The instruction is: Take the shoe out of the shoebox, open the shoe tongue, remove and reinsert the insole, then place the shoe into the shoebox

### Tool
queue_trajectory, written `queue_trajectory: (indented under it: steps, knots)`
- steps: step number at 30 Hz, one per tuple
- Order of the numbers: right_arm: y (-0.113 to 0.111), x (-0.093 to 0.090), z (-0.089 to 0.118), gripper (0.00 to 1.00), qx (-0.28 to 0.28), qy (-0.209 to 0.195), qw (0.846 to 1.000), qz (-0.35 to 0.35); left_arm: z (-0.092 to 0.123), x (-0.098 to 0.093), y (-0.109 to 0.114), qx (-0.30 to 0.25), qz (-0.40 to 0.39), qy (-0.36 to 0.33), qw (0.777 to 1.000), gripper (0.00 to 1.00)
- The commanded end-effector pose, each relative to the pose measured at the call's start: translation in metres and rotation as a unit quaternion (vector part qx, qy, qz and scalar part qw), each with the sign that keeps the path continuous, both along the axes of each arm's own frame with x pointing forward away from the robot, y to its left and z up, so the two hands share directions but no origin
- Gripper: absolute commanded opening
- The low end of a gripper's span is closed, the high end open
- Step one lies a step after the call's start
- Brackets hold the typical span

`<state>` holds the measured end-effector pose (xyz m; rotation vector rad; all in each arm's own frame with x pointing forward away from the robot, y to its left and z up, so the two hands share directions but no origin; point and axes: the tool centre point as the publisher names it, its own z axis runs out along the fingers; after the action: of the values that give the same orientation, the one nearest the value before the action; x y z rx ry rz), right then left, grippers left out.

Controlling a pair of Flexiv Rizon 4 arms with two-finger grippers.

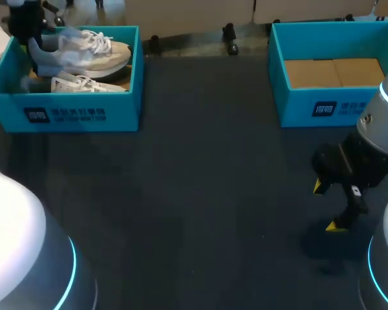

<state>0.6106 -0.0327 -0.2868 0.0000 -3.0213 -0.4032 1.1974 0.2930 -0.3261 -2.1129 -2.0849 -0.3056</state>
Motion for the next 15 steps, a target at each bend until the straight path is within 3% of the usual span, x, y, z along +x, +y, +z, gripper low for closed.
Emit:
queue_trajectory:
  steps: [1,15]
  knots:
    - [0.001,0.000,-0.001,1.00,-0.001,0.000,1.000,0.000,-0.007,0.007,-0.001,0.002,0.001,0.005,1.000,0.00]
    - [0.001,0.000,-0.001,1.00,-0.001,0.000,1.000,0.000,-0.027,0.013,-0.006,0.013,-0.002,0.017,1.000,0.00]
